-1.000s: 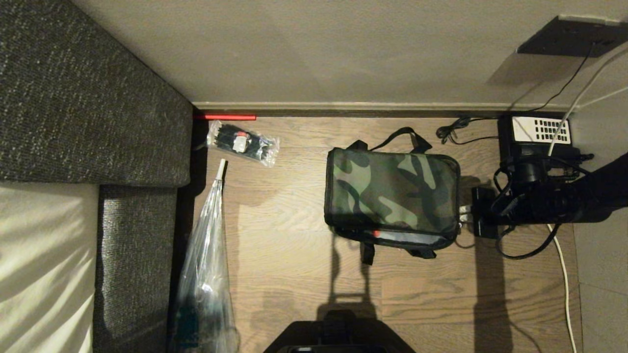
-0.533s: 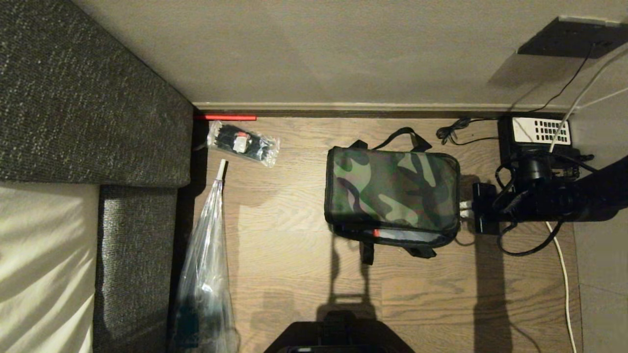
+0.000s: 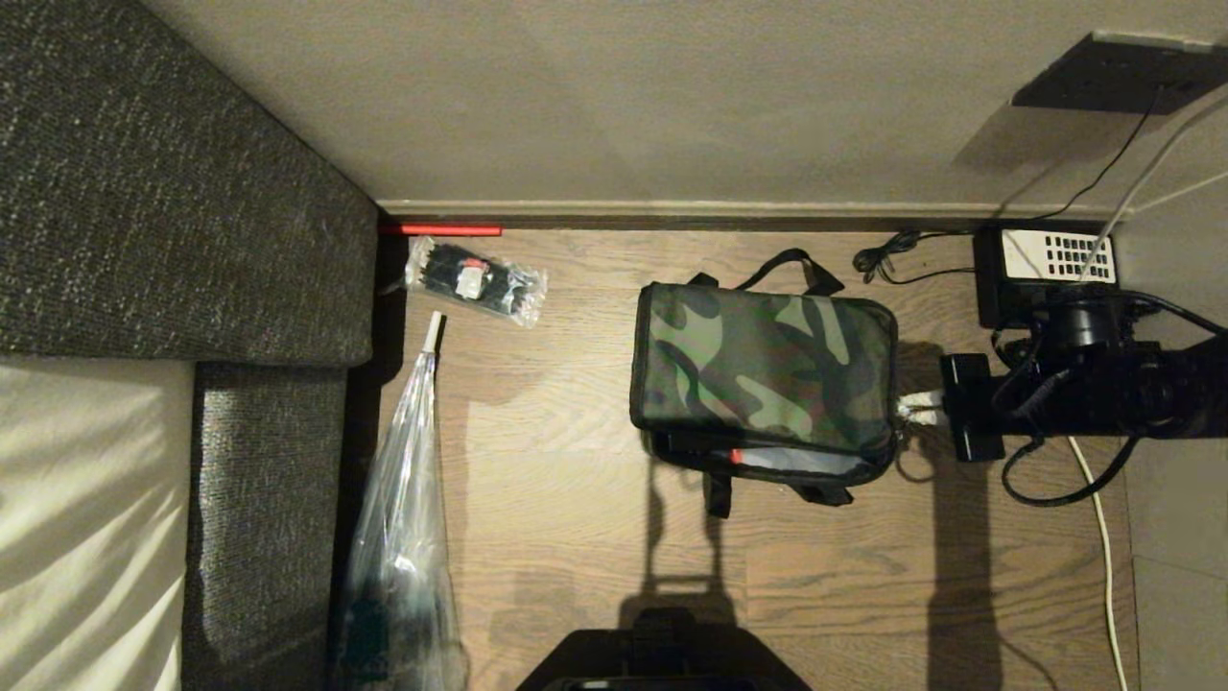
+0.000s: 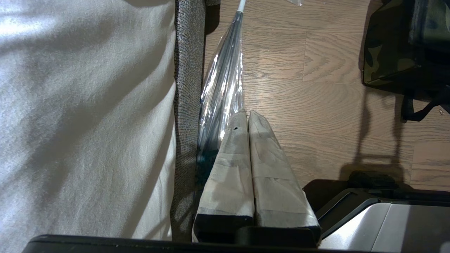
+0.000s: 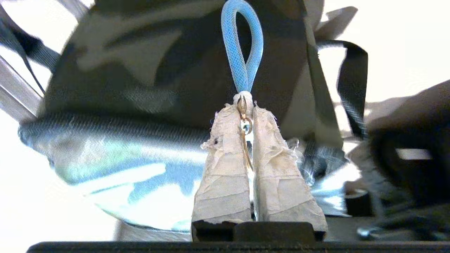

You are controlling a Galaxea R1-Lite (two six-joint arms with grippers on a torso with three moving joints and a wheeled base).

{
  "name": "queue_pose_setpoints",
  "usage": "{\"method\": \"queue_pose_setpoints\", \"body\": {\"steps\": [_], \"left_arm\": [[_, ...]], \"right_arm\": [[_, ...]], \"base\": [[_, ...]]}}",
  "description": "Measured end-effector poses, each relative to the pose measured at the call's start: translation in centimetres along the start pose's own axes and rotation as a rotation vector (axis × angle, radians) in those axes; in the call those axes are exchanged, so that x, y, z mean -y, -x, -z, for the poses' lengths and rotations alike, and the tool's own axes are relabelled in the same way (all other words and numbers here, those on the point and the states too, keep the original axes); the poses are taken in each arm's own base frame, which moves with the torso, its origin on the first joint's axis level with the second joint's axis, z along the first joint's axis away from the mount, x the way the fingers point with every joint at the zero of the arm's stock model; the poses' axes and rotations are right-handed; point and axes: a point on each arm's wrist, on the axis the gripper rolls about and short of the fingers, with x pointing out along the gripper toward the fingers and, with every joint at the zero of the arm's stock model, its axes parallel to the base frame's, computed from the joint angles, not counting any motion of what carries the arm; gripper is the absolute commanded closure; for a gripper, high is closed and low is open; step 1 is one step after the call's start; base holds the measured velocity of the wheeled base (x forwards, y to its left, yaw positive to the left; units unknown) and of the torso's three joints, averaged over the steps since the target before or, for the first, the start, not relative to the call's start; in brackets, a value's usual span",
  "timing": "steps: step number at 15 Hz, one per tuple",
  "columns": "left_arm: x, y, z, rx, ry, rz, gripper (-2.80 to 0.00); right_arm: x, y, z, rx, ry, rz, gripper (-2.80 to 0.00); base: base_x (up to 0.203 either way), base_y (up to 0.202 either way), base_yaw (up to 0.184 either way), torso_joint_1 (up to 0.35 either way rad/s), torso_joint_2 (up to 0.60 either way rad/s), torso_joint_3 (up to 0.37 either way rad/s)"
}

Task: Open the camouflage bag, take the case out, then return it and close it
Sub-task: Open the top of the storage box

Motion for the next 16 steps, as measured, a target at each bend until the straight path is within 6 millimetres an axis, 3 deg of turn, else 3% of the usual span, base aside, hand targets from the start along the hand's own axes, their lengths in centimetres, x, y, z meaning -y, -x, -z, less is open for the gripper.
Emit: {"method": "queue_pose_setpoints", "body": {"steps": [7, 16], "left_arm": [[0.0, 0.0, 0.0, 0.000, 0.000, 0.000, 0.00], [0.0, 0.0, 0.0, 0.000, 0.000, 0.000, 0.00]], "right_arm": [[1.0, 1.5, 0.2, 0.012, 0.197, 0.012, 0.00], [0.6, 2.4, -0.6, 0.043, 0.290, -0.015, 0.00]], "base": [[0.000, 0.000, 0.000, 0.000, 0.00, 0.000], [0.000, 0.000, 0.000, 0.000, 0.00, 0.000]]}}
